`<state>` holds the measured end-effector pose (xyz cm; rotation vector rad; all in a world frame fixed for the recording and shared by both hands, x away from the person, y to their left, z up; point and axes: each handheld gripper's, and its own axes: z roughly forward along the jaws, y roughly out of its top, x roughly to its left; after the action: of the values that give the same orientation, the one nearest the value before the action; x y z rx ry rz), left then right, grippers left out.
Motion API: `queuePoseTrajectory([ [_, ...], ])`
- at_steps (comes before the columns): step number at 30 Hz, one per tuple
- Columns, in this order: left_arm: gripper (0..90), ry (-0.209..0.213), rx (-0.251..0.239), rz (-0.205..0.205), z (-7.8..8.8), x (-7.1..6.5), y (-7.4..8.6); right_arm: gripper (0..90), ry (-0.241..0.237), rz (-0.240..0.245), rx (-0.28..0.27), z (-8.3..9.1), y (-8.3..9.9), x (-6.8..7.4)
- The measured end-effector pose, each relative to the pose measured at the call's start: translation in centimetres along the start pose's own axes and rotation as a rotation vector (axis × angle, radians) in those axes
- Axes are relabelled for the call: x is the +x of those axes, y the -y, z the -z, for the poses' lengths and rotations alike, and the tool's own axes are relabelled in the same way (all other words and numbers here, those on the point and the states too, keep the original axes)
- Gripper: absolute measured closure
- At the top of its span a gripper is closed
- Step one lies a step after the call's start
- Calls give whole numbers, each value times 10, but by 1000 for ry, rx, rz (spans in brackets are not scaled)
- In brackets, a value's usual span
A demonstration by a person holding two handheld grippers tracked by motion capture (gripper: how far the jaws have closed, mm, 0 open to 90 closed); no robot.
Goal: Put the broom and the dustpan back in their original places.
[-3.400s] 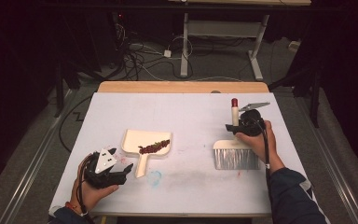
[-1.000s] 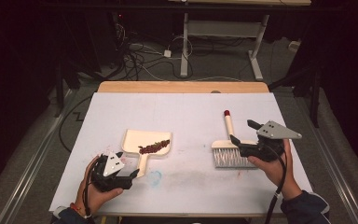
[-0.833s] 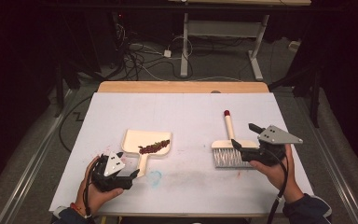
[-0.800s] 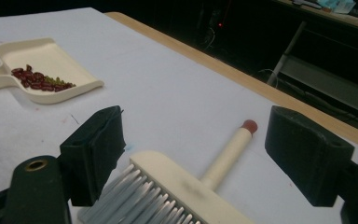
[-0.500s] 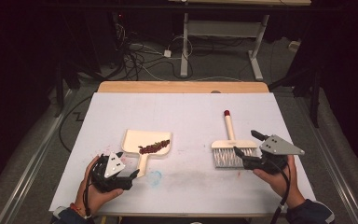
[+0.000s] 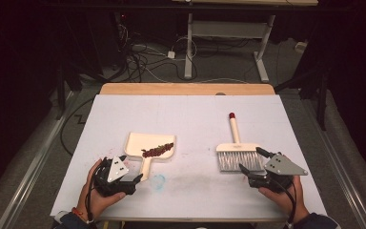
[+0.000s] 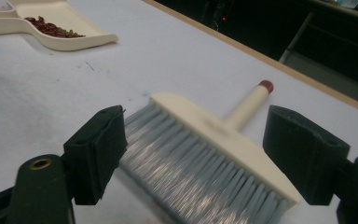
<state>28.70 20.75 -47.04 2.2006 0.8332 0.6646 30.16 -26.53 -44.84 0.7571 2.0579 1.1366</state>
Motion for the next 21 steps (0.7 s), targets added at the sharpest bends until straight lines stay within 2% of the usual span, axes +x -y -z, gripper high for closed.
queuePoseTrajectory([
  [2,174,2,-2,-5,0,0,0,217,-25,-19,12,1,7,3],
  [5,174,2,-7,-5,1,-1,0,217,-22,6,46,1,12,7],
  [11,174,-3,-4,-13,3,-2,1,215,-37,5,45,0,11,7],
  [21,174,-2,-6,-23,4,-4,1,215,-41,36,47,0,8,12],
])
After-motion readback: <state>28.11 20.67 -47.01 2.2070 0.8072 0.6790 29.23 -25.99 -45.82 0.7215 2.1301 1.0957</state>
